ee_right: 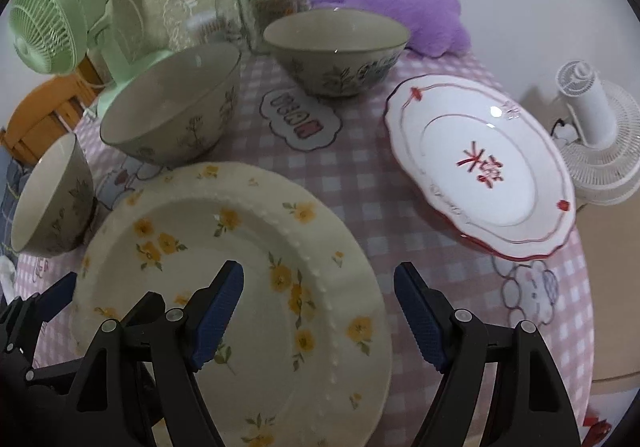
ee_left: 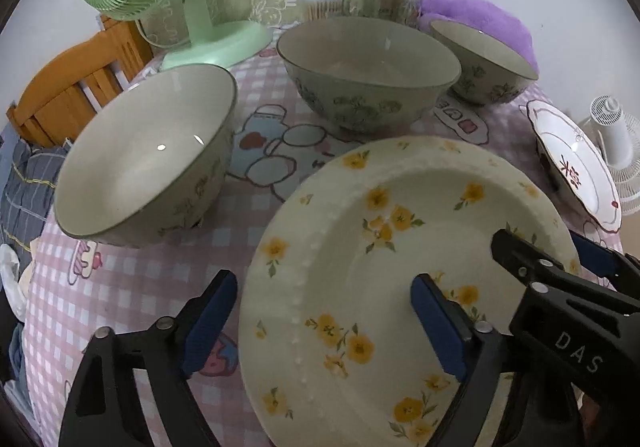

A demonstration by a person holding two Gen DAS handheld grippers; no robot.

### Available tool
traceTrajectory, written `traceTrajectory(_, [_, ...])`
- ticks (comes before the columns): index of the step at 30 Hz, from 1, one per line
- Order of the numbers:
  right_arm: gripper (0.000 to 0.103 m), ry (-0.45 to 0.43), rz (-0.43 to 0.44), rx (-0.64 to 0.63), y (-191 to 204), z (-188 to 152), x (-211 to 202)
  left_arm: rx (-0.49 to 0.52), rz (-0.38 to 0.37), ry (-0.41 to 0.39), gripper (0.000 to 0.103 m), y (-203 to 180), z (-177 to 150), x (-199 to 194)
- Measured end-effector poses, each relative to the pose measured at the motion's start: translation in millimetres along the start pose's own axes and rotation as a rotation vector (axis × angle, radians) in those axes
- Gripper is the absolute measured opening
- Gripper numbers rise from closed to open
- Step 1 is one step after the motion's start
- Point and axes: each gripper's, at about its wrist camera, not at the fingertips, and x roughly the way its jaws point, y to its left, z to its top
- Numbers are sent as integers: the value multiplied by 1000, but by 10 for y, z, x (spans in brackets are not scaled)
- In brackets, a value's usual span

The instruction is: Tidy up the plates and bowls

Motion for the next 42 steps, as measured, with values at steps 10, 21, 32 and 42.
traceTrajectory(10, [77, 24, 29, 10, 62, -77, -34, 29, -23, -6, 83, -13, -61, -61])
traceTrajectory(21, [77, 89, 90, -8, 381, -428, -236, 40, -19, 32, 82, 328, -377, -243])
traceTrajectory(32, [69, 108, 96, -23, 438, -472, -207, 37, -30, 29, 73, 438, -433, -278])
traceTrajectory(42, [63, 87, 47, -24, 456, -464, -207, -7, -31, 48, 70, 488, -372, -263])
